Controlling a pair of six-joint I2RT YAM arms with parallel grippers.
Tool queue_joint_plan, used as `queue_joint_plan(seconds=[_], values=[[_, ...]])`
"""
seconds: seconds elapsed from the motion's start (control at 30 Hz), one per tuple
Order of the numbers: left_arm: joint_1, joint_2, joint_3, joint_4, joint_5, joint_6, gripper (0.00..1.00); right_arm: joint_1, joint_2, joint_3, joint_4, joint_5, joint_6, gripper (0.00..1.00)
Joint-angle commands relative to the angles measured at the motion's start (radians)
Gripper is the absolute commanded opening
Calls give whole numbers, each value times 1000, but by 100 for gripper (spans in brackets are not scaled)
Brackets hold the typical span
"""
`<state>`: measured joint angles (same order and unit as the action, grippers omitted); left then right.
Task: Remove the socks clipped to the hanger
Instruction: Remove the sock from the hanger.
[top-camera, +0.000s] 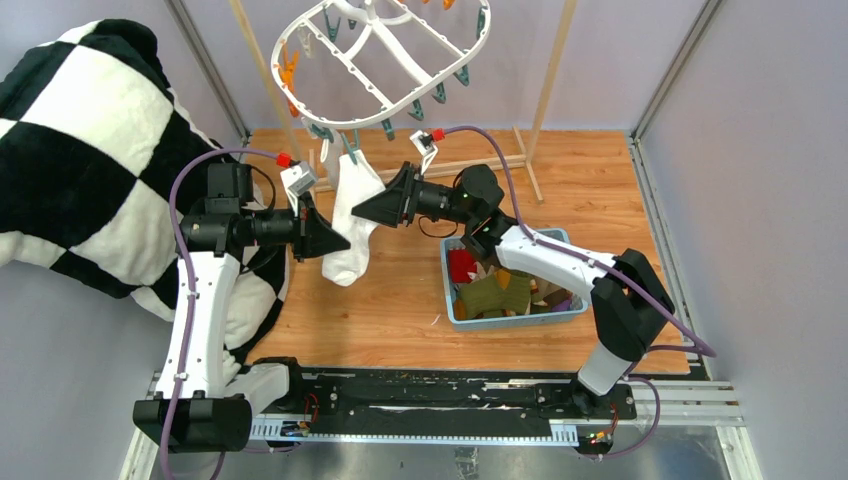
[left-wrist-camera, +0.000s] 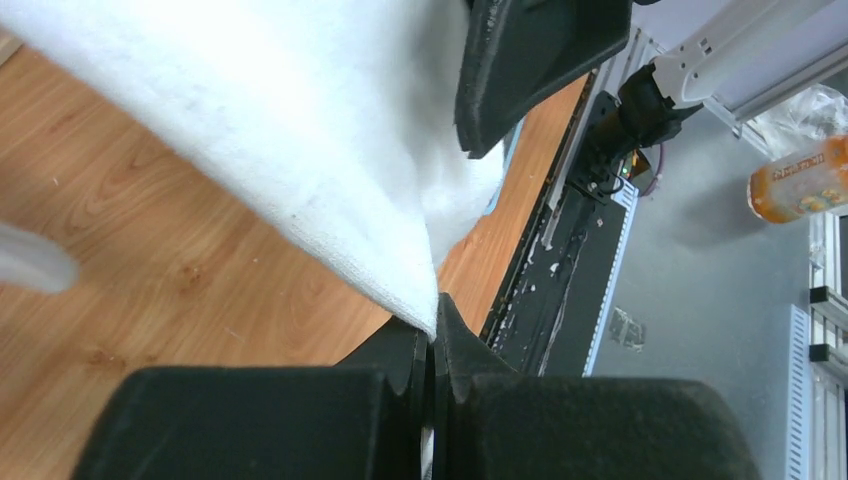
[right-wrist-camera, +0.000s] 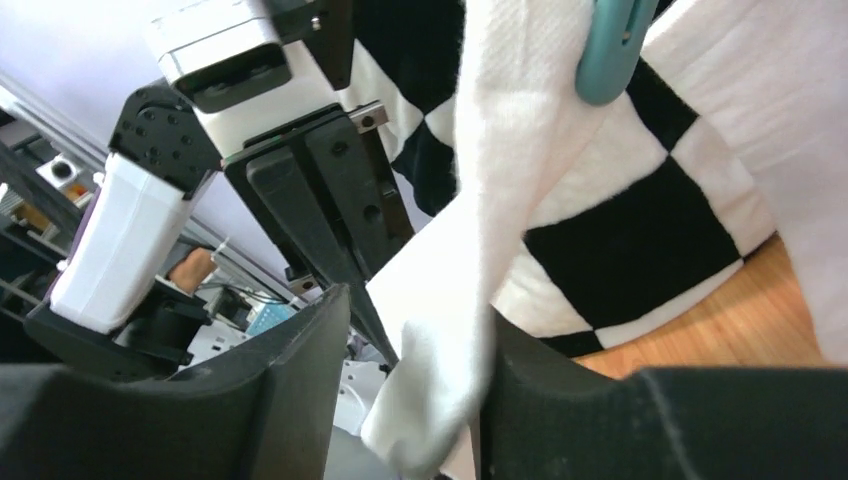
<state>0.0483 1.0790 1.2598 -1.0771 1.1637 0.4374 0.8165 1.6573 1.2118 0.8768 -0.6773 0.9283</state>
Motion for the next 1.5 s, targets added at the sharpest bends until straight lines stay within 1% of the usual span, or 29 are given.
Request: queue_joint_plan(seconds=[0.0,0.03,0.07,0.1,0.13,0.17,0.23,0.33,0.37,0.4,0.47,0.5,0.57,0.63,0.67,0.73,0.77,0.87,0.9,0.97,1.23,1.37,1.47], values=[[-6,-30,-10,-4,23,-1,0,-4,-70,9,-122,96,-57,62],[-7,-34,-9,-3,26,-2,0,-6,-75,5,-133,121,-63,74],[-7,-39,-10,-3,27,-4,0,-8,-71,1,-119,136,-53,83],[-7,-44,-10,-4,29,-7,0,-10,-64,3,-98,138,-33,95],[-8,-47,-10,-3,30,-12,0,-14,-54,10,-92,137,-2,99],[-9,-50,-10,-3,33,-16,0,-23,-45,22,-109,136,47,100],[-10,-59,-12,-4,33,-24,0,-41,-39,33,-161,139,45,100],[-10,-72,-20,-3,25,-28,0,-42,-95,18,-306,223,-94,100],[-10,-76,-20,-3,23,-29,0,-41,-120,-1,-320,261,-125,100],[-10,-78,-20,-2,20,-30,0,-40,-147,-36,-305,327,-120,100],[-10,-81,-20,-2,16,-35,0,-46,-208,-136,-207,418,-52,100],[-10,-81,-20,-3,17,-35,0,-61,-233,-174,-171,415,-19,100],[-10,-78,-18,-3,21,-37,0,-95,-269,-212,-119,343,-16,100],[-10,-74,-16,-3,22,-41,0,-104,-282,-223,-106,314,-16,100],[-10,-71,-15,-4,21,-44,0,-108,-272,-198,-154,278,-31,100],[-10,-67,-13,-4,16,-50,0,-92,-244,-49,-382,242,-165,100],[-9,-65,-11,-3,11,-53,0,-67,-240,-4,-479,270,-236,100],[-10,-61,-9,-3,-1,-67,0,29,-248,68,-606,430,-402,99],[-10,-64,-12,-3,0,-68,0,48,-244,86,-621,467,-438,98],[-11,-70,-19,-3,1,-72,0,65,-220,124,-624,491,-472,98],[-13,-82,-22,-3,-7,-83,0,73,-57,316,-631,492,-521,94],[-13,-83,-27,-4,-13,-90,0,77,18,413,-647,517,-541,92],[-14,-90,-38,-3,-28,-92,0,87,47,458,-651,561,-565,87]])
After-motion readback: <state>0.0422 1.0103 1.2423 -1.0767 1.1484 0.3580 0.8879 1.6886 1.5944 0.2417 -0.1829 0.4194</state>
